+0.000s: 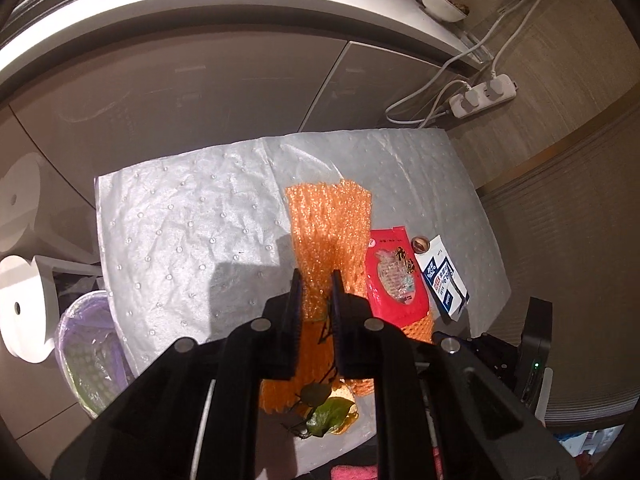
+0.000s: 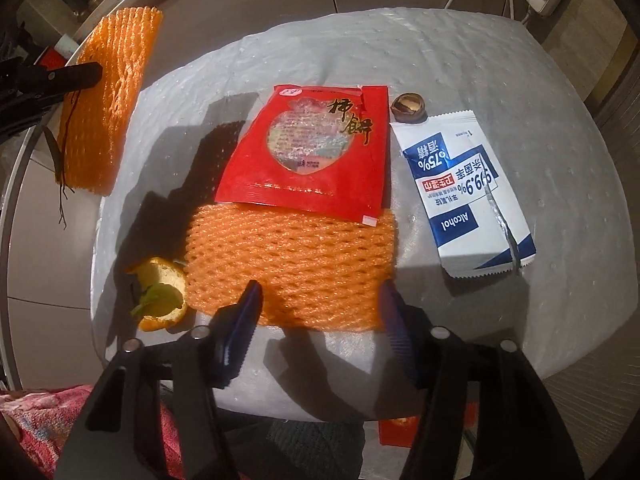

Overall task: Collect trash
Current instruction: 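Grasp the orange foam net with the left tool and lift it, then grasp the second orange foam net with the right tool while the left tool holds its net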

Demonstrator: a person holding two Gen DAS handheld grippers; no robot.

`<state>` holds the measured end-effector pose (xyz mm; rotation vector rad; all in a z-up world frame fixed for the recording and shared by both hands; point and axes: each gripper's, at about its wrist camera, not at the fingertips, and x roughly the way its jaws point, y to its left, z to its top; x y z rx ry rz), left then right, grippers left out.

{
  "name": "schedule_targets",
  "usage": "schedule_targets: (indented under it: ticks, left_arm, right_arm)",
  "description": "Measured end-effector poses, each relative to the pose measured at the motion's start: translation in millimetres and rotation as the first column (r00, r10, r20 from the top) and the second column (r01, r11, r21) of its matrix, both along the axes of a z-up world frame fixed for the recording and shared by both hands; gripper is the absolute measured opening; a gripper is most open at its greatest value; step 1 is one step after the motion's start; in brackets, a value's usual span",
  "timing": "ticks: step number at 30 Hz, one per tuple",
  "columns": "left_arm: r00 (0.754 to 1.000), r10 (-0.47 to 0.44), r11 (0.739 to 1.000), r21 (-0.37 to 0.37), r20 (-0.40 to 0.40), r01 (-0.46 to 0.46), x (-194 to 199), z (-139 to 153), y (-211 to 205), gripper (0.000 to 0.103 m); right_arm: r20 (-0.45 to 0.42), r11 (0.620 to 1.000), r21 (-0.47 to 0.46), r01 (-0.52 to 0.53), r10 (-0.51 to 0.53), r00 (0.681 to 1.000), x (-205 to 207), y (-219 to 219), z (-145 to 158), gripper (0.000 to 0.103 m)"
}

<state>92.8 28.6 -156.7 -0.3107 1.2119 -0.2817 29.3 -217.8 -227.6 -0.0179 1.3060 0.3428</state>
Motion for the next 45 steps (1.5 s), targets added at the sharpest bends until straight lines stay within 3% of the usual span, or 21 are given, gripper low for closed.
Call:
schedule_targets:
  ticks: [3, 5, 17, 19, 20, 21, 23, 28, 34, 35, 36, 38, 39, 42, 45]
  left_arm:
    - [1.000, 0.013, 1.000, -0.006, -0.014, -0.013, 2.7, -4.5, 2.4, 0.013]
    - [1.000, 0.017, 1.000, -0.011, -0.024, -0.017, 4.9, -6.8, 1.9, 0.013]
    - [1.000, 0.002, 1.000, -0.017, -0.008, -0.002, 8.0, -3.2, -7.0, 0.013]
    - [1.000, 0.004, 1.000, -0.019, -0.004, -0.004, 5.9, -0.2, -4.6, 0.013]
    - [1.000, 0.005, 1.000, -0.021, -0.003, -0.005, 4.8, 1.2, -3.1, 0.013]
    - [1.000, 0.006, 1.000, -0.023, -0.003, -0.006, 3.8, 2.5, -1.2, 0.013]
    - [1.000, 0.014, 1.000, -0.026, 0.000, -0.014, 1.3, 5.1, 3.0, 0.013]
    - [0.999, 0.037, 0.998, -0.042, -0.015, -0.038, -1.1, 5.7, 11.1, 0.013]
    - [0.998, 0.046, 0.998, -0.040, -0.030, -0.047, -6.0, 4.6, 18.3, 0.013]
    - [0.998, 0.048, 0.998, -0.039, -0.030, -0.049, -6.9, 4.8, 19.9, 0.013]
    - [0.998, 0.051, 0.998, -0.037, -0.031, -0.052, -7.7, 5.1, 21.3, 0.013]
    - [0.998, 0.053, 0.998, -0.031, -0.030, -0.054, -10.0, 5.9, 24.1, 0.013]
    - [0.998, 0.055, 0.998, -0.029, -0.028, -0.056, -11.1, 6.2, 25.4, 0.013]
    - [0.997, 0.066, 0.997, -0.032, -0.030, -0.067, -14.5, 6.4, 30.3, 0.013]
    - [0.997, 0.070, 0.997, -0.035, -0.027, -0.071, -20.6, 7.6, 36.2, 0.013]
  right_arm:
    - [-0.009, 1.000, 0.006, 0.009, -0.009, 1.000, -1.5, -5.8, 1.4, 0.018]
    - [-0.015, 0.999, 0.027, 0.020, -0.020, 1.000, -2.5, -12.5, 3.5, 0.006]
    - [0.002, 0.994, 0.105, 0.013, -0.013, 1.000, -2.8, -30.9, 29.6, 0.001]
    - [0.008, 0.995, 0.097, -0.016, 0.016, 1.000, -2.8, -24.5, 33.1, 0.004]
    - [0.016, 0.996, 0.084, -0.043, 0.042, 0.999, -3.1, -19.2, 33.6, 0.016]
    - [0.025, 0.995, 0.068, -0.075, 0.074, 0.997, -3.6, -13.3, 33.2, 0.039]
    - [0.053, 0.990, 0.038, -0.136, 0.134, 0.990, -4.8, -1.2, 32.9, 0.059]
    - [0.087, 0.955, -0.059, -0.291, 0.296, 0.951, -7.8, 31.9, 22.3, 0.066]
    - [0.089, 0.845, -0.282, -0.454, 0.495, 0.865, -12.4, 62.6, -2.7, 0.066]
    - [0.082, 0.833, -0.303, -0.463, 0.507, 0.858, -10.6, 63.8, -6.6, 0.064]
    - [0.075, 0.828, -0.311, -0.466, 0.510, 0.857, -8.4, 63.9, -9.0, 0.053]
    - [0.062, 0.850, -0.268, -0.454, 0.485, 0.872, -1.7, 58.4, -8.7, 0.041]
    - [0.058, 0.858, -0.252, -0.448, 0.475, 0.878, 1.3, 56.2, -7.3, 0.030]
    - [0.055, 0.878, -0.220, -0.426, 0.447, 0.893, 5.8, 49.8, -3.3, 0.021]
    - [0.060, 0.910, -0.140, -0.391, 0.402, 0.914, 6.9, 39.7, 10.9, 0.020]
